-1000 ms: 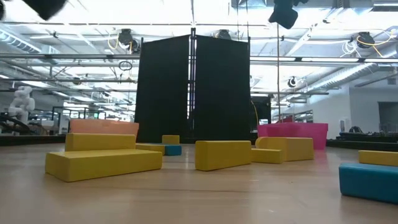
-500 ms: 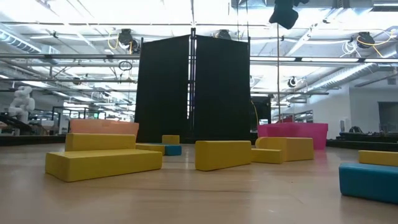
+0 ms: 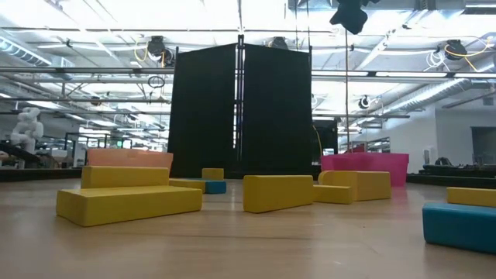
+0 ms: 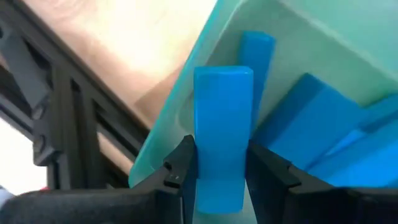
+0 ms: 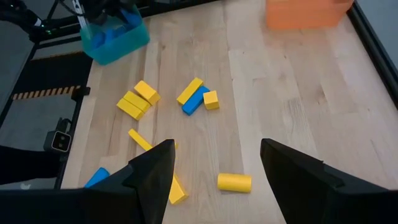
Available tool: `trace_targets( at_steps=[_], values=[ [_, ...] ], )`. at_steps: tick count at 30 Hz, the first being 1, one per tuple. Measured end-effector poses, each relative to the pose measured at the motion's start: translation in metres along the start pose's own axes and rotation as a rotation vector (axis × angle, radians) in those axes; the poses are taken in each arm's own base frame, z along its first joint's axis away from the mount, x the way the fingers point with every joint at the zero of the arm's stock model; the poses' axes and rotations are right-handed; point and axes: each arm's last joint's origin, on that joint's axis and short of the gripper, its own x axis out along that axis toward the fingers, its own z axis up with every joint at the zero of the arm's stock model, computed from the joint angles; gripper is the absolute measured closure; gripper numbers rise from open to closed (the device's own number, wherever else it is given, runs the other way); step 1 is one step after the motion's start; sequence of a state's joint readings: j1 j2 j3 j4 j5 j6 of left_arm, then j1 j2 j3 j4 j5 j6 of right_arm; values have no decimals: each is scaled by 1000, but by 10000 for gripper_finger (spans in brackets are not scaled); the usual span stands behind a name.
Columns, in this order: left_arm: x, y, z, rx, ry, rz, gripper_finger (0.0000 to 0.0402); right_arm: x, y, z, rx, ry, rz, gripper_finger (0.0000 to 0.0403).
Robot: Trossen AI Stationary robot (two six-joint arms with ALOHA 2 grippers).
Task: Sort blocks
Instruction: Put the blue block into the green transparent bin
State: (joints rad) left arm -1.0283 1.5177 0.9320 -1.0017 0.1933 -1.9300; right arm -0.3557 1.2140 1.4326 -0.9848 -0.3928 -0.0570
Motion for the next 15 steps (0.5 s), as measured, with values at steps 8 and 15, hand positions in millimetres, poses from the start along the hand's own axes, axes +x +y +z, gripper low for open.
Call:
trace_targets(
  at_steps=[8,15],
  values=[
    [3,0,0,49,17,-1,293,0,0,0,0,0,1,167],
    [3,-1,-1,53,49,-3,217,0,0,0,-11,0,1,167]
  ],
)
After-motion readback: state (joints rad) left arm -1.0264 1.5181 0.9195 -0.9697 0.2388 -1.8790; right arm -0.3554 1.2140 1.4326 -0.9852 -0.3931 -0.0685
